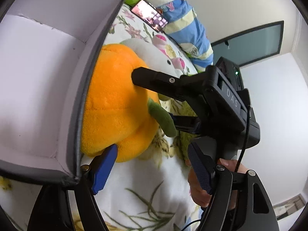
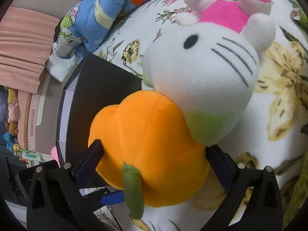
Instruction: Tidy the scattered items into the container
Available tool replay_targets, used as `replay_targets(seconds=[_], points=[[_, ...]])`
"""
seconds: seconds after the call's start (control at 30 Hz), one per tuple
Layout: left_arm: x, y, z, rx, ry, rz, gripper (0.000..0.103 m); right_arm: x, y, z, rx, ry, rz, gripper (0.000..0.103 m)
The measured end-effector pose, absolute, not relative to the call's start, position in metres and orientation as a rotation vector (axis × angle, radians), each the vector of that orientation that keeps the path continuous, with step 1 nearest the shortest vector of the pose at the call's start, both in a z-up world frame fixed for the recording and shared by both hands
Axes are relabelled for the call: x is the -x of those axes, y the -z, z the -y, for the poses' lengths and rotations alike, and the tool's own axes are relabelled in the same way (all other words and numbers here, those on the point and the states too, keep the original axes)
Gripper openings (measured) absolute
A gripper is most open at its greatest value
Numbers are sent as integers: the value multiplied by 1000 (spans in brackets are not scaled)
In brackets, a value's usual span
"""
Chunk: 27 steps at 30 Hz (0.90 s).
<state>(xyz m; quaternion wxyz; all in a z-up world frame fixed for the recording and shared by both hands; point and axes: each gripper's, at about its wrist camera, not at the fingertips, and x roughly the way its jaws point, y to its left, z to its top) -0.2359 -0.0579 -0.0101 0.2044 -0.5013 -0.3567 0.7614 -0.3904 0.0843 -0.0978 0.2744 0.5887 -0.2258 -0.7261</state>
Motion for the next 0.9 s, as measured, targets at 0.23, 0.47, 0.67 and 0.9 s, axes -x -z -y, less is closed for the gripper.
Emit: replay_targets(seconds=[0.23, 0.47, 0.67, 0.9], points=[[213, 12, 74, 1470, -2215, 1088, 80, 394, 105, -88, -1561, 1909, 648, 103], [209, 4, 59, 1441, -2318, 1052, 81, 392, 112, -88, -1553, 1891, 706, 103], [198, -8, 40, 1327, -2482, 1011, 100, 389, 114, -87, -1550, 1894, 738, 103], [206, 1, 33, 1270, -2553, 974, 102, 386, 120, -84, -1528, 1882, 778, 103]])
